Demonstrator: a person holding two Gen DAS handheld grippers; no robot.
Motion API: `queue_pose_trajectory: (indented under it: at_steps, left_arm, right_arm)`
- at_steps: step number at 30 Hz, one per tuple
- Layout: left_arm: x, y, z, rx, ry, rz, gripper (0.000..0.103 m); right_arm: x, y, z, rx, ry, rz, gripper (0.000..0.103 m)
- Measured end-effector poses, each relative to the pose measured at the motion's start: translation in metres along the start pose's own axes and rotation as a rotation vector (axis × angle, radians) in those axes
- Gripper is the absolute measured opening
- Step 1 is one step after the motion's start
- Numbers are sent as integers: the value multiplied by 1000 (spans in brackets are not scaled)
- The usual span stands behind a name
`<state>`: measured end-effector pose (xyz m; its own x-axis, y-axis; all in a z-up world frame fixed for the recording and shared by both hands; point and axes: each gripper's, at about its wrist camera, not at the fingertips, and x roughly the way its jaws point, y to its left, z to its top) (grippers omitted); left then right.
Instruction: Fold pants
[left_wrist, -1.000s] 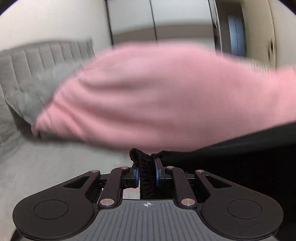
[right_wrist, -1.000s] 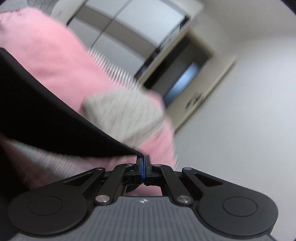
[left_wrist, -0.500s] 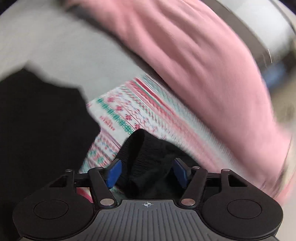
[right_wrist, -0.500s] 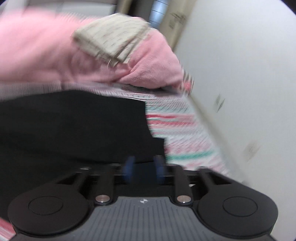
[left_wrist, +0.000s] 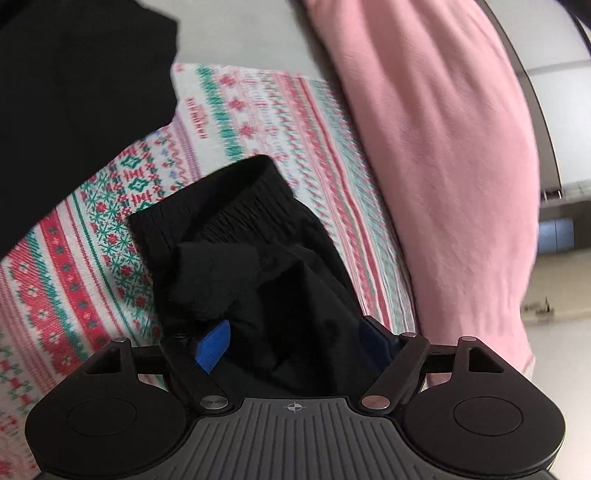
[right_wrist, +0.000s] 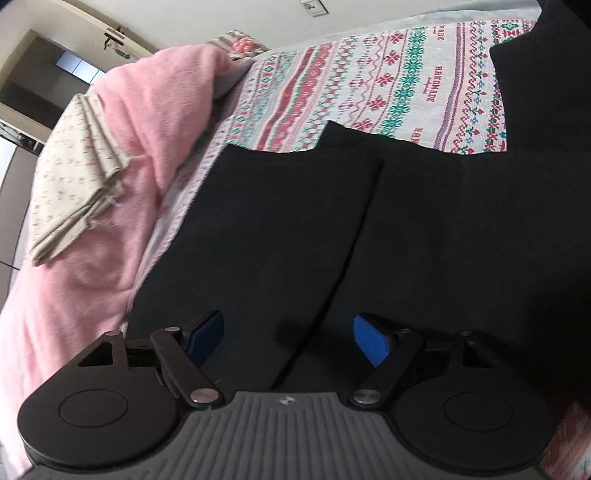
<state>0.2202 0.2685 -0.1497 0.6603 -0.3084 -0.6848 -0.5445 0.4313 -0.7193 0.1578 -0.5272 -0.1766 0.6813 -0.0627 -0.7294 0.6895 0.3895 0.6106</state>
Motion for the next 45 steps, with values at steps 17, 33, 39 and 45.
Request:
queue_pose_trajectory:
  at_steps: [17,33,39,45]
  left_arm:
    - [24,1,-2,6,24,-45,60]
    - [10,-31,-12,254,-117,4,0]
    - [-20,-20,-25,312,-83,-29,0]
    - [-17,8,-48,387,-9,72,0]
  right_arm:
    - [-16,-2,25,-62,0,55,0]
    - [9,-9,29,-35,-86,57,0]
    - [-68,16,21,-217,-201,86,0]
    - [-106,-30,21,-276,-226,-49,0]
